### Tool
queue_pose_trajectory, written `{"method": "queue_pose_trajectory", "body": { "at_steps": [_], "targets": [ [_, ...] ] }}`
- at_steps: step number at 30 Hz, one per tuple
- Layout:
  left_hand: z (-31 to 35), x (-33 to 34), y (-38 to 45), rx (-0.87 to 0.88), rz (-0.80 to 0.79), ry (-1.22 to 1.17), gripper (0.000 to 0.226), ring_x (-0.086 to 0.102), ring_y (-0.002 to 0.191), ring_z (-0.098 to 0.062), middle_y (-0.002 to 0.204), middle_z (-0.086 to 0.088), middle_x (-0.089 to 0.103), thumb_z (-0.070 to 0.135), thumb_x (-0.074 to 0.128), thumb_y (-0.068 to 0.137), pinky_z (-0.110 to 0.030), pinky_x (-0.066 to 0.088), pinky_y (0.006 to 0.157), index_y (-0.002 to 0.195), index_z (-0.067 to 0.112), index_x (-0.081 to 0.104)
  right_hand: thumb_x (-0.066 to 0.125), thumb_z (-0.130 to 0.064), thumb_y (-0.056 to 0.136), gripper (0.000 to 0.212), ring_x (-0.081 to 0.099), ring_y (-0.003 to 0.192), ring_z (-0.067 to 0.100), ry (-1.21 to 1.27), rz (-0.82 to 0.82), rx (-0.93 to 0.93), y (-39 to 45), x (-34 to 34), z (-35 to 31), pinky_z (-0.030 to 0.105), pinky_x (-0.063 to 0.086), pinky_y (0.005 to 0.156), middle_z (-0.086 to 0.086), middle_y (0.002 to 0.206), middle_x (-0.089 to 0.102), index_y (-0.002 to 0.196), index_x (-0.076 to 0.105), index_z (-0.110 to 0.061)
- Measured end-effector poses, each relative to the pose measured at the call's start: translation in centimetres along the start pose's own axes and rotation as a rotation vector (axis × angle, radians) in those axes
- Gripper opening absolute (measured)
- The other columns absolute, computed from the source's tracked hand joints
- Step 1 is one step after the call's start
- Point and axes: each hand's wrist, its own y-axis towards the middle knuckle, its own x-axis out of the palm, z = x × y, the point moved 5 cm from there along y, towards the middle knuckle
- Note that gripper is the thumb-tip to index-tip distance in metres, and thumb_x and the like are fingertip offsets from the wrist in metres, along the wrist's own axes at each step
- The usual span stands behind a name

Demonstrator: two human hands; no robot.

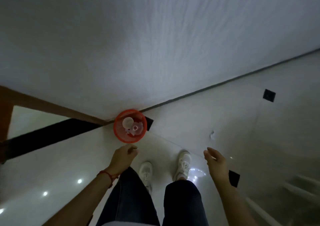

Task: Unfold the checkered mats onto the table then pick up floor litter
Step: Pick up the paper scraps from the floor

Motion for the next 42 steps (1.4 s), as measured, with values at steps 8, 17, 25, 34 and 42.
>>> {"method": "queue_pose_trajectory", "body": {
  "at_steps": [8,17,25,34,42],
  "targets": [
    [12.1,10.2,0.4,0.162,-0.155,0.205,0.025,0.056,0.102,-0.022,0.114,-0.013,0.063,0.015,0.055,0.089,-0.025,0.039,0.085,0.110,0.002,0.061,0.058,-0.018,0.088,0.030,0.059,0.107,0.030,0.333,0.175,0.212,-0.3,-11.4,9.6,0.048,0.044,0.101,0.013,0.111,0.063,0.116,0.058,-0.007],
    [25.7,24.8,2.4,0.231,-0.302,0.215,0.023,0.053,0.098,-0.015,0.102,-0.002,0.060,0.015,0.056,0.089,-0.022,0.036,0.087,0.108,0.004,0.063,0.054,-0.016,0.090,0.035,0.060,0.102,0.032,0.441,0.251,0.269,8.7,-22.9,13.7,0.042,0.048,0.093,0.018,0.112,0.062,0.121,0.054,0.001],
    [23.0,29.3,10.9,0.094,-0.291,0.278,0.015,0.058,0.091,-0.022,0.093,-0.007,0.064,0.015,0.057,0.087,-0.032,0.045,0.085,0.098,0.011,0.066,0.058,-0.016,0.087,0.033,0.059,0.096,0.027,0.357,0.191,0.275,21.4,-20.4,15.5,0.029,0.048,0.085,0.018,0.112,0.064,0.117,0.058,-0.002],
    [17.9,37.7,27.8,0.116,-0.303,0.338,0.016,0.056,0.090,-0.017,0.095,-0.005,0.063,0.018,0.055,0.089,-0.031,0.044,0.086,0.099,0.013,0.064,0.059,-0.015,0.087,0.038,0.058,0.098,0.024,0.144,0.089,0.209,39.8,-9.2,21.3,0.029,0.043,0.085,0.015,0.122,0.060,0.123,0.054,-0.009],
    [10.6,44.7,37.8,0.079,-0.295,0.358,0.021,0.058,0.087,-0.018,0.097,-0.009,0.066,0.019,0.053,0.089,-0.031,0.046,0.083,0.102,0.007,0.064,0.057,-0.015,0.086,0.047,0.051,0.119,0.031,-0.226,0.090,0.063,52.9,-0.9,28.3,0.039,0.040,0.100,0.015,0.131,0.051,0.132,0.046,-0.014]
  ]
}}
